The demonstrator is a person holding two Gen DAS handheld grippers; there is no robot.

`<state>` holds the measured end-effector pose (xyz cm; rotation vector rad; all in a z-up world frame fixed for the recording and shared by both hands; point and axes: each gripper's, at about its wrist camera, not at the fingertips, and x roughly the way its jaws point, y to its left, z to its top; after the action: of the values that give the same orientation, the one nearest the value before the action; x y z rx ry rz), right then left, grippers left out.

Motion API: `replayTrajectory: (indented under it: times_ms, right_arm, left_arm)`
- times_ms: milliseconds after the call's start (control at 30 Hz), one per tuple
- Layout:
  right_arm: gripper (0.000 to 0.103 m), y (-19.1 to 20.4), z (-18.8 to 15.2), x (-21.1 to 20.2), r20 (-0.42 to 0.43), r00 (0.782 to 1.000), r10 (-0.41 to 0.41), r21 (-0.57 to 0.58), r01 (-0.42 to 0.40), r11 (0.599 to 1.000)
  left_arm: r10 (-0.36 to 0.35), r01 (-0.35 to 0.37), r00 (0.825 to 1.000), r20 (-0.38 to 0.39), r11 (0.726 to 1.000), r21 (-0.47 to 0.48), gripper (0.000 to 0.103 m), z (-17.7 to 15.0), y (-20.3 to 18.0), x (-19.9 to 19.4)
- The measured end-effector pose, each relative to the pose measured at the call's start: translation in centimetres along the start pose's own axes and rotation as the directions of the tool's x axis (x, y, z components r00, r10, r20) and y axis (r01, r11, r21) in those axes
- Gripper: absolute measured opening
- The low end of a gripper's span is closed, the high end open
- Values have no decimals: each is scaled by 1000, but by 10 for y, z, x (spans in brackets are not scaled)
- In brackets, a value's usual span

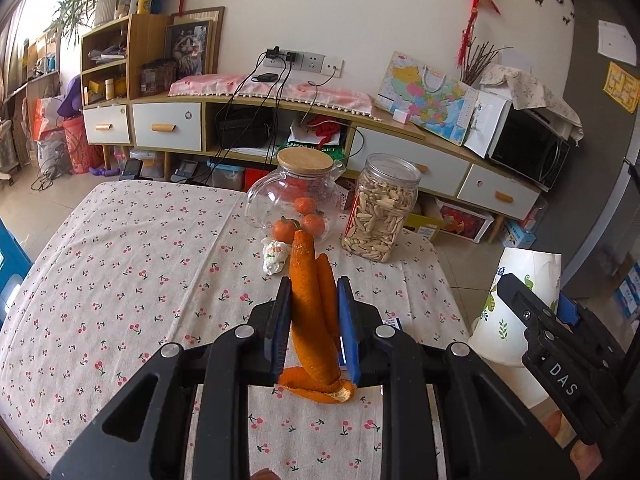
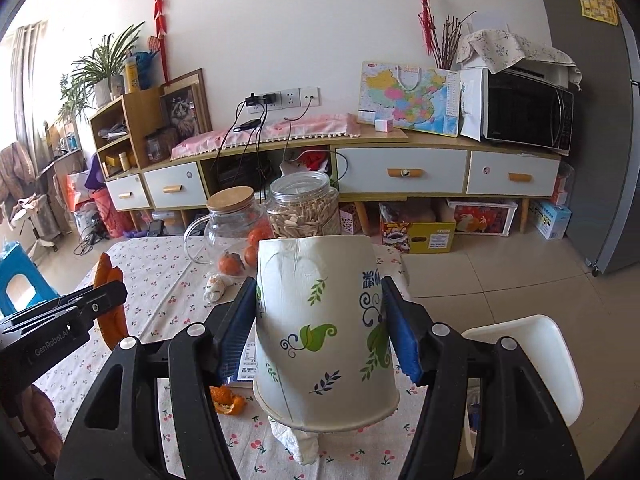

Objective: Collect trash
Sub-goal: 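Carry paper cup and orange peel over the white bin and open both tools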

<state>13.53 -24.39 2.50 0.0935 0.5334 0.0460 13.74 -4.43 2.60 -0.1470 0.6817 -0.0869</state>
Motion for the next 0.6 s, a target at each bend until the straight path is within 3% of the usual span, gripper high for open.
replayTrajectory:
  times_ms: [333,600]
  right_arm:
    - [59,-56,4,-19,58,985,-163,54,160,986]
    - [59,-134,4,-29,20,942,-335,199,325,925]
  left_arm:
    - [-56,56,998,-19,998,26,23,-1,-48,7]
    - [-104,107,993,-50,991,74,23,-5,-97,18]
